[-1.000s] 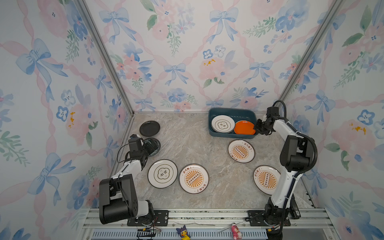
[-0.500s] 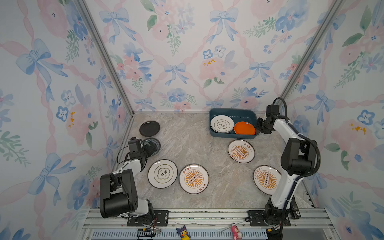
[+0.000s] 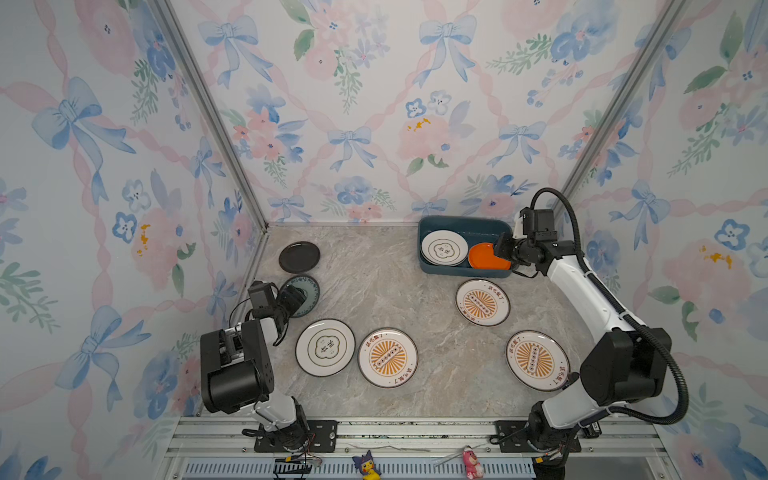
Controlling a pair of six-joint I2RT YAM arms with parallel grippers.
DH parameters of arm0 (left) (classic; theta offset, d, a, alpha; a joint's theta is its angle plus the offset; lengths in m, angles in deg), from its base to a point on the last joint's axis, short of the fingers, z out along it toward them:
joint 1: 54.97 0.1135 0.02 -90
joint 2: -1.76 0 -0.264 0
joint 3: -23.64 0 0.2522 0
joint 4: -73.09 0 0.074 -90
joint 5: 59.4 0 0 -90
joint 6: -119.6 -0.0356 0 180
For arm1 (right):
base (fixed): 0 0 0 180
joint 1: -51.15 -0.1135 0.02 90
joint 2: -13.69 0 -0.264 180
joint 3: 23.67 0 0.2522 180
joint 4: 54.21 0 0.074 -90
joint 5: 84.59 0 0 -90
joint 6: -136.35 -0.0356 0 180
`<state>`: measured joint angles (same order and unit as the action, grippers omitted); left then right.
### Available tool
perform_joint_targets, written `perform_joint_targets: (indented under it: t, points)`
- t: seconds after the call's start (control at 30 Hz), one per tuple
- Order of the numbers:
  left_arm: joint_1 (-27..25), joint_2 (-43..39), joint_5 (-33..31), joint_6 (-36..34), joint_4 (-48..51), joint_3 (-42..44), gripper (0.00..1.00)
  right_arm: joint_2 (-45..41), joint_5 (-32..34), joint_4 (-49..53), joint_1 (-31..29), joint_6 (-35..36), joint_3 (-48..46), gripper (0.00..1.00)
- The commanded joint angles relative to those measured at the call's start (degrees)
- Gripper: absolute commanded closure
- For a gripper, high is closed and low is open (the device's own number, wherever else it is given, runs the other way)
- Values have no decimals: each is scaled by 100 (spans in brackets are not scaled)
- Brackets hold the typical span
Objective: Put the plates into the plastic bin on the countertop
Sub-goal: 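Grasp the blue-floral green plate edge with the left gripper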
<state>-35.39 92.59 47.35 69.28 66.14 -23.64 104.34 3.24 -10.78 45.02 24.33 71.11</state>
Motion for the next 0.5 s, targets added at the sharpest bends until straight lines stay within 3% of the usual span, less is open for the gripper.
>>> perform_joint_targets:
  t: [0.0,0.47]
  points:
    - [125,305,282,240,-12,194,20,-210,-50,-78,-120,78,-279,55]
    - [126,148,439,268,-132,328,23,-208,-237,-266,-169,10,-569,54]
